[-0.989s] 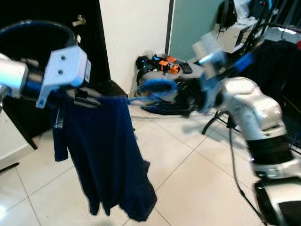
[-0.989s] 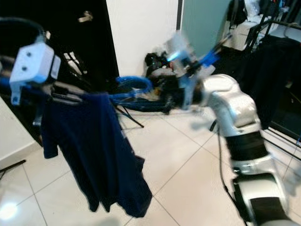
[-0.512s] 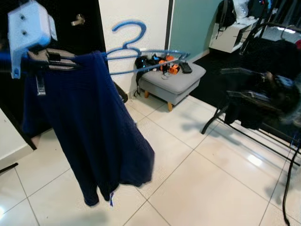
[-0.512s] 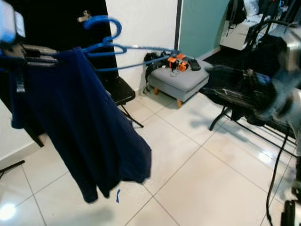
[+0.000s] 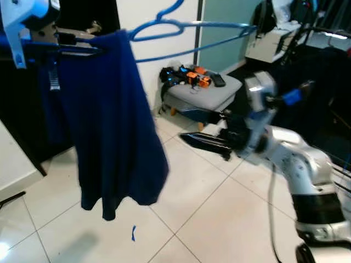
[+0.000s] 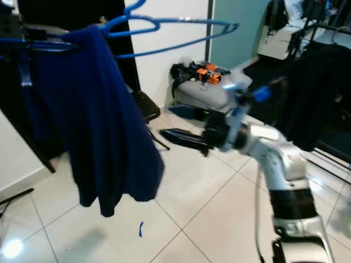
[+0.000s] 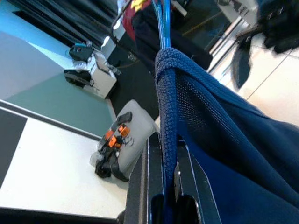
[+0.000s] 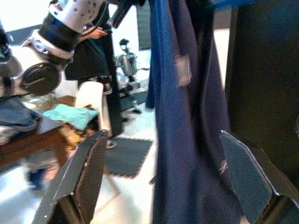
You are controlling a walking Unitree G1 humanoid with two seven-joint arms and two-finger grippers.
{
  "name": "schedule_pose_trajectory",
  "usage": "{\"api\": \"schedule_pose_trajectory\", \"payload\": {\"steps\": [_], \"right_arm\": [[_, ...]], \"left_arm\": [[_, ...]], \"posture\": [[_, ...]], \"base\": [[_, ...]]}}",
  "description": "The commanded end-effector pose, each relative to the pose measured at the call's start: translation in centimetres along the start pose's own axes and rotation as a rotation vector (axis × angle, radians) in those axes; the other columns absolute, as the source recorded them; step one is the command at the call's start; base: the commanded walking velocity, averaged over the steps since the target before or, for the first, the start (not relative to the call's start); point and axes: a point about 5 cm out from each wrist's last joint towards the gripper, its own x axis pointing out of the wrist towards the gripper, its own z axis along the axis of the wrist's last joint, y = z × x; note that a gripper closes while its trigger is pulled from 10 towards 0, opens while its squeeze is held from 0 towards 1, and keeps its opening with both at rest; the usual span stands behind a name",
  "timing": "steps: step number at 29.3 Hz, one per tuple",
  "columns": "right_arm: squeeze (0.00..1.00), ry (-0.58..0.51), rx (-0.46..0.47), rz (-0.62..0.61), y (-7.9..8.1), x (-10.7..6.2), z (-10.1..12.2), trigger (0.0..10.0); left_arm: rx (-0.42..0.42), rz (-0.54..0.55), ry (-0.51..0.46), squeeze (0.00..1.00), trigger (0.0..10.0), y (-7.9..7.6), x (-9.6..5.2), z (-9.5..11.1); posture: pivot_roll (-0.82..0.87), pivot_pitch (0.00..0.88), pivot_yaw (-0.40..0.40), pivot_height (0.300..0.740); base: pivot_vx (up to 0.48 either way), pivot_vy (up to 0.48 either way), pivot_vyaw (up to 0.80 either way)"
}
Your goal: Hang hanger
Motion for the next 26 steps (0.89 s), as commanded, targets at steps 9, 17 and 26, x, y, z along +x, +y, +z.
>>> {"api": "schedule_pose_trajectory", "payload": {"steps": [9,17,26], "right_arm": [[0.00,0.050,-0.068,0.085,1.1,3.7,-0.4,10.0],[0.00,0.054,-0.097,0.103,1.7,4.4,-0.3,10.0],[0.00,-0.013,-0.106,0.074,1.3,4.0,1.2,10.0]], "left_arm": [[0.019,-0.001,-0.080,0.00,0.0,0.6,0.6,1.3],[0.020,0.001,-0.081,0.00,0.0,0.8,0.7,1.4],[0.013,-0.007,-0.082,0.00,0.0,0.7,0.8,1.2]], "posture": [[0.01,0.000,0.037,0.740],[0.01,0.000,0.040,0.740],[0.00,0.000,0.044,0.740]], "base": [[0.000,0.000,0.00],[0.000,0.000,0.00],[0.000,0.000,0.00]]}}
